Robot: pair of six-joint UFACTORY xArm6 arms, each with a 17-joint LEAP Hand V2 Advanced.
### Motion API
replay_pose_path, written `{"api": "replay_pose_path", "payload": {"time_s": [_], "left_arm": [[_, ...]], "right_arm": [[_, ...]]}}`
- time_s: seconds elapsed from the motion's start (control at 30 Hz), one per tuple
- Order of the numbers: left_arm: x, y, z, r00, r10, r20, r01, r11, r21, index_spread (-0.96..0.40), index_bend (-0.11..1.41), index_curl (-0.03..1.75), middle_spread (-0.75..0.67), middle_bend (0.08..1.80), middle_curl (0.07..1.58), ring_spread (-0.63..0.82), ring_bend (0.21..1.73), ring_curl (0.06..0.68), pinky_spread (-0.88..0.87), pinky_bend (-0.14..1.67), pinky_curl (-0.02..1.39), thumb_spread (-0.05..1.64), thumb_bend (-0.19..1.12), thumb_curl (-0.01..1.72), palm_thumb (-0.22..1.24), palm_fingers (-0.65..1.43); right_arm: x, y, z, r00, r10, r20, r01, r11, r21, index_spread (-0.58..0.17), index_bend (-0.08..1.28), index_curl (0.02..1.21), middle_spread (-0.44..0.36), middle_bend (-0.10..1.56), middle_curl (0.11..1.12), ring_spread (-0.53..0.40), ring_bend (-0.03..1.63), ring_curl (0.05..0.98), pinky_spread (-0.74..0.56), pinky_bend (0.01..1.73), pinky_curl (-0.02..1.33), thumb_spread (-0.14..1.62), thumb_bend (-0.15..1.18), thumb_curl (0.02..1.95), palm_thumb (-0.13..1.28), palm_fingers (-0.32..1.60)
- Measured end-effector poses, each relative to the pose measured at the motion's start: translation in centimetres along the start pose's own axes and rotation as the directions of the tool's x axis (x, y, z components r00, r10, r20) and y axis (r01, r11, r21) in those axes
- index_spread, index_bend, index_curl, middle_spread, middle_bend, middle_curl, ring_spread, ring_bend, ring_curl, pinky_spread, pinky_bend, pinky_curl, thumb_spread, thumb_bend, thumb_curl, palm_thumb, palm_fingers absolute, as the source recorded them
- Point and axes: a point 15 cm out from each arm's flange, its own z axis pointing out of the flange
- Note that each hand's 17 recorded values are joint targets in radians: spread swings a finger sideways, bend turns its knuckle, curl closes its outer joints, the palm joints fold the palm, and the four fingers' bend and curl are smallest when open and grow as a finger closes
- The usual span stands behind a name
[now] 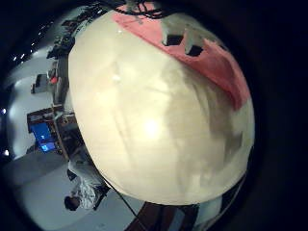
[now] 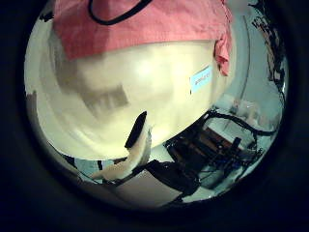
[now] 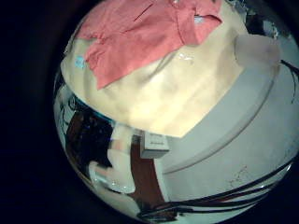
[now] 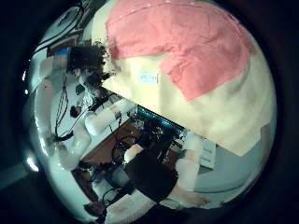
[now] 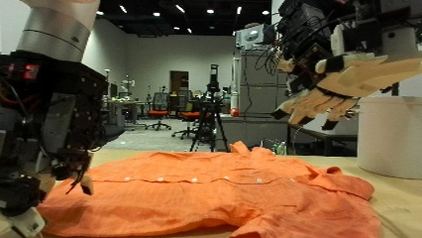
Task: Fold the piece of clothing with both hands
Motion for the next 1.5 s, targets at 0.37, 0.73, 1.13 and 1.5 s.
{"api": "replay_pose_path", "payload": {"time_s": [0.37,0.73,1.13,1.5], "left_arm": [[0.5,-0.8,0.2,1.000,-0.013,0.017,0.013,1.000,-0.027,-0.03,0.17,0.29,-0.09,0.41,0.38,0.08,0.55,0.230,-0.01,0.45,0.32,1.02,-0.02,0.31,0.44,0.39],[-0.2,-1.6,1.4,0.999,-0.042,0.030,0.044,0.994,-0.098,-0.25,0.20,0.34,-0.39,0.71,0.57,-0.43,0.80,0.325,-0.56,0.72,0.40,0.99,-0.02,0.33,0.54,0.86],[-0.3,-1.7,-1.0,0.999,-0.028,0.039,0.034,0.989,-0.142,-0.51,0.38,0.55,-0.53,0.86,0.77,-0.50,1.18,0.512,-0.69,1.03,0.56,0.95,0.02,0.48,0.84,1.13],[1.3,-1.9,-3.7,1.000,0.026,-0.003,-0.027,0.984,-0.177,-0.61,0.45,0.77,-0.59,0.91,0.93,-0.46,1.32,0.570,-0.63,1.23,0.63,0.90,-0.01,0.62,0.90,1.08]], "right_arm": [[1.0,-1.3,1.5,1.000,0.008,-0.017,-0.008,1.000,-0.007,-0.325,0.14,0.29,0.050,0.20,0.35,0.177,0.24,0.266,0.27,0.22,0.31,1.35,0.00,0.21,0.31,0.16],[1.3,-1.0,1.8,1.000,0.009,-0.011,-0.009,1.000,-0.006,-0.323,0.16,0.28,0.055,0.20,0.35,0.176,0.24,0.264,0.27,0.23,0.32,1.33,-0.01,0.21,0.31,0.15],[2.2,-0.3,1.7,1.000,0.023,0.005,-0.023,1.000,-0.008,-0.324,0.17,0.29,0.051,0.20,0.35,0.176,0.22,0.261,0.27,0.21,0.32,1.33,-0.01,0.20,0.28,0.16],[1.7,1.3,5.5,1.000,0.009,0.022,-0.008,0.999,-0.054,-0.327,0.15,0.28,0.040,0.21,0.36,0.149,0.25,0.270,0.25,0.20,0.32,1.31,0.00,0.23,0.38,0.21]]}}
